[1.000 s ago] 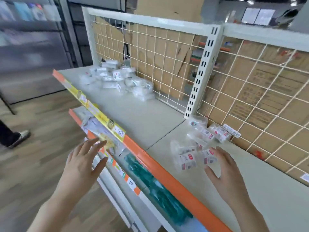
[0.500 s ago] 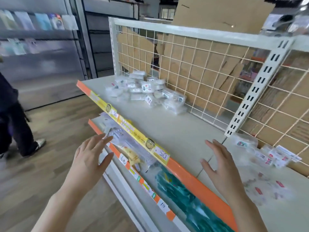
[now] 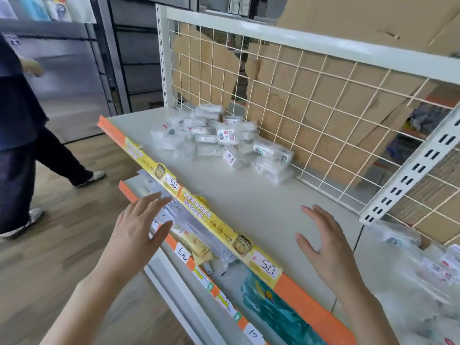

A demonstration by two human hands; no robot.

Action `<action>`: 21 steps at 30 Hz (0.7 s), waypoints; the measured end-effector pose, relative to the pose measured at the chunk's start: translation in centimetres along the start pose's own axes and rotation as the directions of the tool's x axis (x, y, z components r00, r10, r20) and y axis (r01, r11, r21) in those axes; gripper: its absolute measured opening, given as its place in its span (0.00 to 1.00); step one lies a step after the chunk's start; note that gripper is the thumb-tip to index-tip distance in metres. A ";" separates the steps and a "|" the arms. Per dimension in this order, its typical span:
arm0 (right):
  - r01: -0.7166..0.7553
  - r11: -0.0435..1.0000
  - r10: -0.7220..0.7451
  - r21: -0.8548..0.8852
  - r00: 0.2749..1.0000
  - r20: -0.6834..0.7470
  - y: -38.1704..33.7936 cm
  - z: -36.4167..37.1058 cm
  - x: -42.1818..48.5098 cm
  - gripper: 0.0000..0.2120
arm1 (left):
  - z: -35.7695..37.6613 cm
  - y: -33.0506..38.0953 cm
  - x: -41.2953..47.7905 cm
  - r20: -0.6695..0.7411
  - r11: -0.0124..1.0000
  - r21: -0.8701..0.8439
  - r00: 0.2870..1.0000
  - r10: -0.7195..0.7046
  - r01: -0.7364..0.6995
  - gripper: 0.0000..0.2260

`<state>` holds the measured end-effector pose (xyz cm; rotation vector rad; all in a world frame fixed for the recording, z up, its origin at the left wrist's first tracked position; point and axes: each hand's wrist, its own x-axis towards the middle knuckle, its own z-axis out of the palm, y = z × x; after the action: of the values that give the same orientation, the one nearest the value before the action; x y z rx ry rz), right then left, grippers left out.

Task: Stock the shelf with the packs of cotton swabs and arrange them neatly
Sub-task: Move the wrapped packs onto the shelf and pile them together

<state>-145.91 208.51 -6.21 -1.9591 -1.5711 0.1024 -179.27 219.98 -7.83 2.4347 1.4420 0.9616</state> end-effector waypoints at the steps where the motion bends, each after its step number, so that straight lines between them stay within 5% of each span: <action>1: -0.001 1.000 0.001 -0.007 1.000 0.000 0.2 0.3 1.0 0.25 | 0.6 -0.3 1.0 0.016 1.000 -0.008 1.000 -0.001 0.001 0.24; 15: 0.104 0.995 -0.104 -0.011 0.993 -0.052 2.1 4.2 19.9 0.24 | 9.4 -0.9 20.7 0.086 0.995 -0.059 0.993 0.085 -0.080 0.25; 21: 0.187 0.969 -0.202 -0.161 0.976 -0.080 2.1 8.3 25.5 0.24 | 13.8 0.1 27.4 0.127 0.991 -0.032 0.983 0.132 -0.129 0.39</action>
<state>-140.19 234.80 -6.07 -1.8805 -1.7412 -0.1960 -161.93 245.22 -6.35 2.5490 1.2357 0.8228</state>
